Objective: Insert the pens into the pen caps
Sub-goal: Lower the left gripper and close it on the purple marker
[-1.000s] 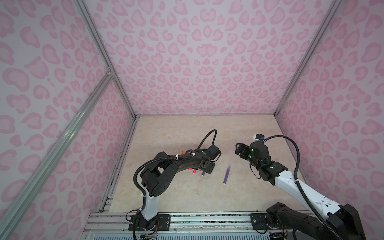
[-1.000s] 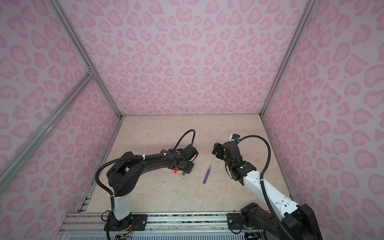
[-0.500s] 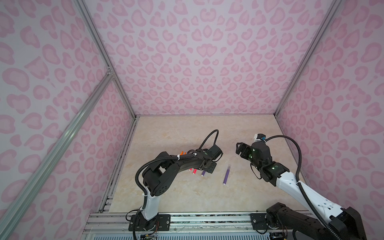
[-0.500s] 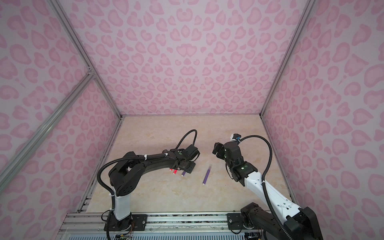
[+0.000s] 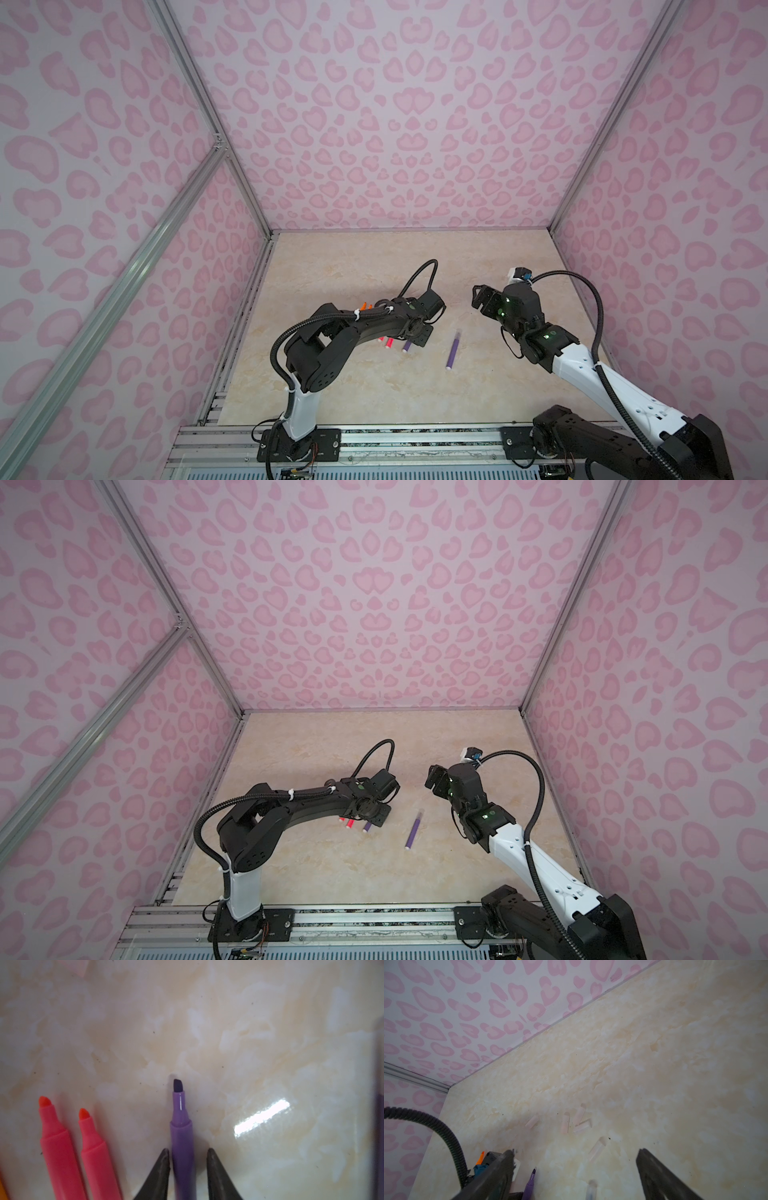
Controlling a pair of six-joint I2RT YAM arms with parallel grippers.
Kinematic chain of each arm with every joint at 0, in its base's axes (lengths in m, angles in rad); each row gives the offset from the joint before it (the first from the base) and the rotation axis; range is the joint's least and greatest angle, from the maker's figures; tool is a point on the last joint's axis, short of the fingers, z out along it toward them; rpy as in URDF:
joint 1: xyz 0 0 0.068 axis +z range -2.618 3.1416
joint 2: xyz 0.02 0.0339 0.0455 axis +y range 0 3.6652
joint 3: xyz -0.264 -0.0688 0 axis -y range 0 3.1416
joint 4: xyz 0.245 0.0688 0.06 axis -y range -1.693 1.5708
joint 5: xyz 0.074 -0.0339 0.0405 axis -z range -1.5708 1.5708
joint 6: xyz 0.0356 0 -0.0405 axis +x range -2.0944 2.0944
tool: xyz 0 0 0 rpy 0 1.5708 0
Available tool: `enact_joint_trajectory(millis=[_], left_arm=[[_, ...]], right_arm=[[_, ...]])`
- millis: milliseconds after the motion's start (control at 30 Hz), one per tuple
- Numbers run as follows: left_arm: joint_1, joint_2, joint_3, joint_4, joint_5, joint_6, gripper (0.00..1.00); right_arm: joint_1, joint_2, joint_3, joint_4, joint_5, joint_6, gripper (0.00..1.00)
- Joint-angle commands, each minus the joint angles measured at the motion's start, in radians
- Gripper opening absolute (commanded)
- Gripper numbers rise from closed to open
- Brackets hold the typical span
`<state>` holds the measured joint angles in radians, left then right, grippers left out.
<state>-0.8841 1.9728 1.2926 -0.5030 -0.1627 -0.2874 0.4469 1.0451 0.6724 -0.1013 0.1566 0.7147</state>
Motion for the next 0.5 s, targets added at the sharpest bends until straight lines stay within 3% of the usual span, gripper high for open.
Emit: enact_joint_trajectory(millis=[0, 467], left_arm=[[-0.003, -0.01, -0.007, -0.09, 0.027, 0.01, 0.33], [-0.007, 0.003, 0.004, -0.109, 0.028, 0.014, 0.33]], right_arm=[[0.001, -0.006, -0.005, -0.002, 0.014, -0.007, 0.93], [0.001, -0.01, -0.007, -0.004, 0.009, -0.005, 0.93]])
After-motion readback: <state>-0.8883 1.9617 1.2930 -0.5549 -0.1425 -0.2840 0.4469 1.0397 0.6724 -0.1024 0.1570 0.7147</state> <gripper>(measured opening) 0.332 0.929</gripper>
